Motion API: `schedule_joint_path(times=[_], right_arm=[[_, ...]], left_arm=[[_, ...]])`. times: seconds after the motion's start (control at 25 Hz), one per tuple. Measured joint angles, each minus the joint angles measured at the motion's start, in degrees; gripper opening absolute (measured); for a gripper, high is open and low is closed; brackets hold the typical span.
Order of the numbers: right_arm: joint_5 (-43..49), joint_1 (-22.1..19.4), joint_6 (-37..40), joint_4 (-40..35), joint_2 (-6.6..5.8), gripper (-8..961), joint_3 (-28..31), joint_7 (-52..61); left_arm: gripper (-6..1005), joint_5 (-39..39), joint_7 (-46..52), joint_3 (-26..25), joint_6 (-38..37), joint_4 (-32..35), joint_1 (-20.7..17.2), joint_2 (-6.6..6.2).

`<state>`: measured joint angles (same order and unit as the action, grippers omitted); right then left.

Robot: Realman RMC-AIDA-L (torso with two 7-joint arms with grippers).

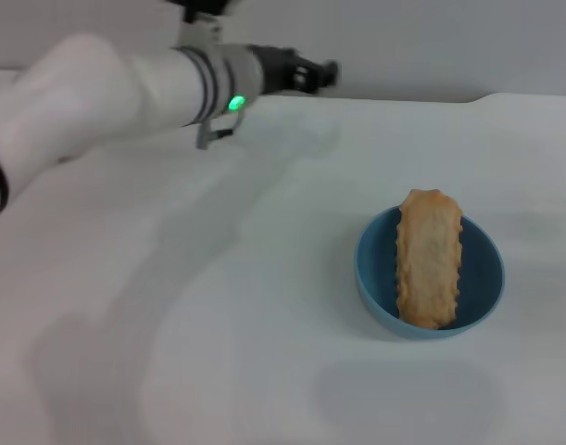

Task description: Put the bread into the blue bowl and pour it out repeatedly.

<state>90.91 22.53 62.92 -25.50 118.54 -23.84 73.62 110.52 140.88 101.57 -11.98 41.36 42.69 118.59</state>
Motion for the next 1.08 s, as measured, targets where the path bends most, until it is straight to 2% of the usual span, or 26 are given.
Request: schedule_joint_path(times=[0.04,0.2,0.28,0.32,0.36,0.48,0.6,0.8,1.08], right_arm=[[-2.41,0.03,-0.45,1.21,0.04,580,0.00,-4.29],[-14.74,0.09,-0.90,8.09,0.17,579,-0.03,-26.64],[-21.75,0.14,-0.25,11.41,0.20,579,-0.03,-36.48],[-24.49,0.15,0.10,12.82,0.20,579,-0.03,-39.51],[-27.51,0.18,0.51,14.22,0.21,580,-0.05,-42.24],[-33.67,0.20,1.13,16.94,0.27,579,-0.06,-45.37],[-37.07,0.10,1.20,18.29,0.30,579,-0.06,-45.57],[-37.89,-0.16,1.22,18.66,0.29,580,0.08,-45.66],[-38.67,0.46,0.76,19.98,0.28,580,1.43,-45.65]], left_arm=[[602,0.00,0.00,0.00,0.00,0.00,0.00,0.00],[602,-0.32,1.69,7.04,14.12,-0.20,-3.87,0.06],[601,-0.34,4.43,14.00,23.08,-0.52,-5.39,0.06],[601,-0.30,8.01,21.29,32.39,-1.11,-6.62,0.06],[601,-0.30,8.01,21.29,32.39,-1.11,-6.62,0.06],[609,-0.09,13.87,29.35,43.52,-2.84,-7.67,0.14],[622,-0.13,17.54,32.00,45.96,-4.91,-7.49,0.29],[708,0.07,20.20,32.94,46.30,-6.06,-7.78,0.35],[706,0.05,20.30,33.08,46.52,-6.27,-8.29,0.33]])
